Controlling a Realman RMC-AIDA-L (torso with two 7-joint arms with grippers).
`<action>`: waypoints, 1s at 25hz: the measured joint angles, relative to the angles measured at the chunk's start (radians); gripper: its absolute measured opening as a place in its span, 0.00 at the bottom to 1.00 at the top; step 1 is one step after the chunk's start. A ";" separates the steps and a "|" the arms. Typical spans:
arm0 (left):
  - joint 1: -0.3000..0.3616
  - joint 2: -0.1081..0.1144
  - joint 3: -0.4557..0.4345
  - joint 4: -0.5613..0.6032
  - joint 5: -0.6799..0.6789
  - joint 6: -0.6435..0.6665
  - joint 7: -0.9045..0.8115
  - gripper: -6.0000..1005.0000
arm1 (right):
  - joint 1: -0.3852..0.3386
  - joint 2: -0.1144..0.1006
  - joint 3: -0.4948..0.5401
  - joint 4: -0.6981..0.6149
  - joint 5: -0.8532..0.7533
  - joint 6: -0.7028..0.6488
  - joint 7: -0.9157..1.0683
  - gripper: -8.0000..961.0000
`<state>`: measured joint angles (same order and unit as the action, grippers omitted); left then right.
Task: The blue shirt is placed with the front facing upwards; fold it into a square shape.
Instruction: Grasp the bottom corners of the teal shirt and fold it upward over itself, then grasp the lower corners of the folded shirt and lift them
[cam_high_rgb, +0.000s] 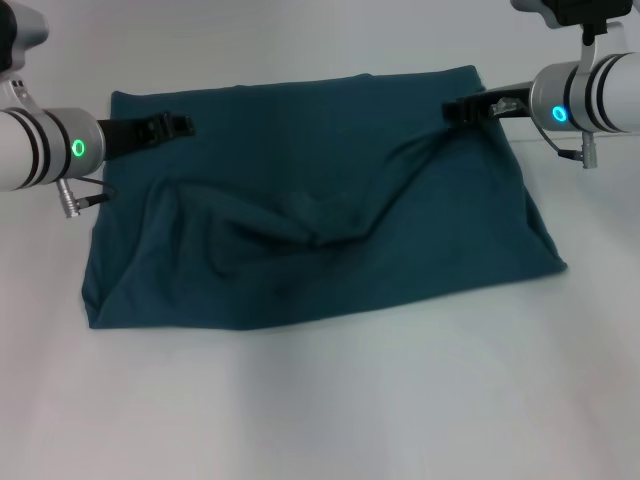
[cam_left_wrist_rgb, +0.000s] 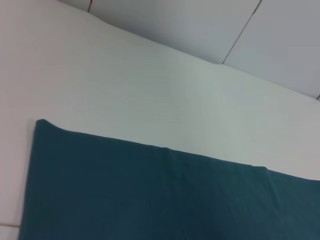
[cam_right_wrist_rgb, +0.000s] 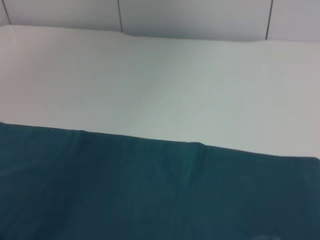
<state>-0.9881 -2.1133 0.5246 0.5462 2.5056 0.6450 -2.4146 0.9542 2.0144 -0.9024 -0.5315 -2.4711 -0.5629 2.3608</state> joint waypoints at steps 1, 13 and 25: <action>0.001 0.000 0.000 0.002 0.000 0.002 -0.005 0.43 | 0.000 -0.005 0.000 -0.003 0.000 -0.020 0.009 0.22; 0.046 -0.014 0.000 0.053 -0.019 0.060 -0.017 0.63 | -0.114 -0.025 0.058 -0.281 0.073 -0.470 0.093 0.87; 0.295 0.010 -0.007 0.178 -0.351 0.448 -0.033 0.61 | -0.421 -0.049 0.169 -0.246 0.681 -0.953 -0.067 0.95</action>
<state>-0.6933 -2.1033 0.5178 0.7239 2.1547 1.0933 -2.4479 0.5336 1.9654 -0.7331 -0.7771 -1.7900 -1.5162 2.2939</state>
